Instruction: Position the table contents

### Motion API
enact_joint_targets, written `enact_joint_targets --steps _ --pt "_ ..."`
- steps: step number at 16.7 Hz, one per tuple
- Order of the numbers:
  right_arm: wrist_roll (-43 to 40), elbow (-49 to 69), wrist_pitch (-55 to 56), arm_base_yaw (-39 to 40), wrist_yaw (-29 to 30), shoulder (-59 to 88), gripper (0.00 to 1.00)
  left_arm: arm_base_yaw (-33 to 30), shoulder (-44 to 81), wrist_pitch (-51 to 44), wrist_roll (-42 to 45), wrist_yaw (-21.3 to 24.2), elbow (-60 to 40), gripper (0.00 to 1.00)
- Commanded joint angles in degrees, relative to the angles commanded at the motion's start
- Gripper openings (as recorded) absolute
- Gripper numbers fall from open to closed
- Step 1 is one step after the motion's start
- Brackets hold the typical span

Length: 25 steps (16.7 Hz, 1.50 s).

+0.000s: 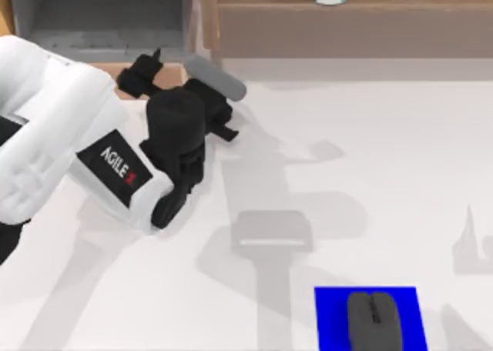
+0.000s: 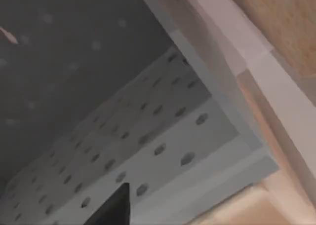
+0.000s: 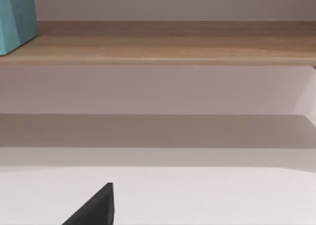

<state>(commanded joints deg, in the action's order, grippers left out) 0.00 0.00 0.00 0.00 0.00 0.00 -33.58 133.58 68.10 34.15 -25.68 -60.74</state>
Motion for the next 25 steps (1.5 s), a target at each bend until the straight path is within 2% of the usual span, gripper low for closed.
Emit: enact_joint_targets --steps 4,10,15,25 --pt "0.0 0.0 0.0 0.0 0.0 0.0 1.0 -10.46 1.2 -5.14 -14.06 -6.31 -10.02 1.0" --pt "0.0 0.0 0.0 0.0 0.0 0.0 1.0 -12.75 6.34 -24.4 -26.4 -15.74 -32.64 1.0" --pt "0.0 0.0 0.0 0.0 0.0 0.0 1.0 -13.39 6.08 -35.3 -32.43 -17.36 -46.22 1.0" --pt "0.0 0.0 0.0 0.0 0.0 0.0 1.0 -12.1 6.77 -37.54 -33.49 -17.4 -50.18 1.0"
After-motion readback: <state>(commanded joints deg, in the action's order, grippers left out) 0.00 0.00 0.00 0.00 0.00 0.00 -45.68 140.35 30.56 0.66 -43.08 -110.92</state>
